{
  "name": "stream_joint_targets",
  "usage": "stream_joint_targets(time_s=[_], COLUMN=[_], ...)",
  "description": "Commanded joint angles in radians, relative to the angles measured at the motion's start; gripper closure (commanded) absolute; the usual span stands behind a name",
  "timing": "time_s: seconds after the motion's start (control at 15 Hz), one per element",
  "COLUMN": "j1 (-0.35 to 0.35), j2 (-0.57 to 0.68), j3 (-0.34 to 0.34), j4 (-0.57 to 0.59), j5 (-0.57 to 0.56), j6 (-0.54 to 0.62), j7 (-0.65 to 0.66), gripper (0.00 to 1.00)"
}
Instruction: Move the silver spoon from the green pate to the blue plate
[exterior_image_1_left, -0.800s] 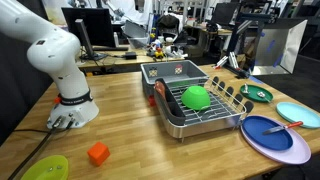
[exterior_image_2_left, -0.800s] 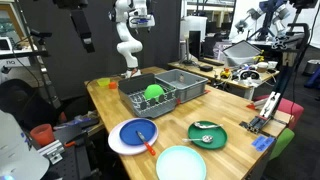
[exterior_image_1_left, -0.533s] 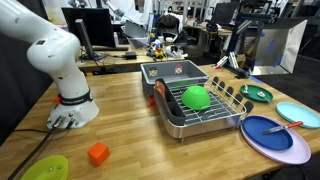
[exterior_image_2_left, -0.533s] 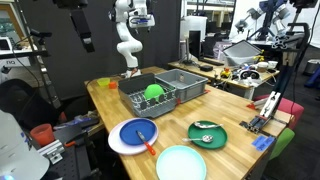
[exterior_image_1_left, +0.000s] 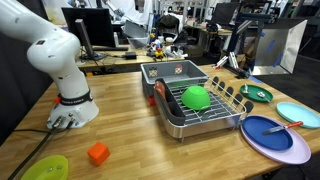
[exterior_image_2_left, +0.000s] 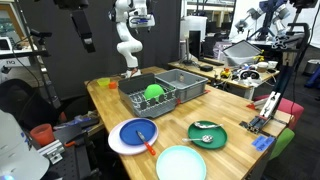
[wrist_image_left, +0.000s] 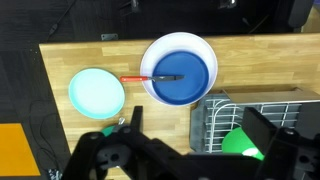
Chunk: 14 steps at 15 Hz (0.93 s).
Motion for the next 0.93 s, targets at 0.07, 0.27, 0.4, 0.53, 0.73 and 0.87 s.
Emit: stream_joint_targets(time_s=[0.07,0.27,0.4,0.53,0.73,0.87], j1=[0.004,-0.002,-0.006,-0.012,-0.012,-0.015], j2=[0.066,0.138,0.197,0.262,0.270,0.298], j3=[0.034,0.054,0.057,0.057,0.058,0.057], j4=[0.015,0.021,0.026,0.031,0.013,0.027], j5=[0.016,0.035,0.046,0.049,0.039,0.038], j6=[0.075,0.173,0.239,0.316,0.345,0.355], j7=[0.048,0.122,0.160,0.188,0.191,0.197], gripper=[0.00,0.00,0.00,0.00,0.00,0.00])
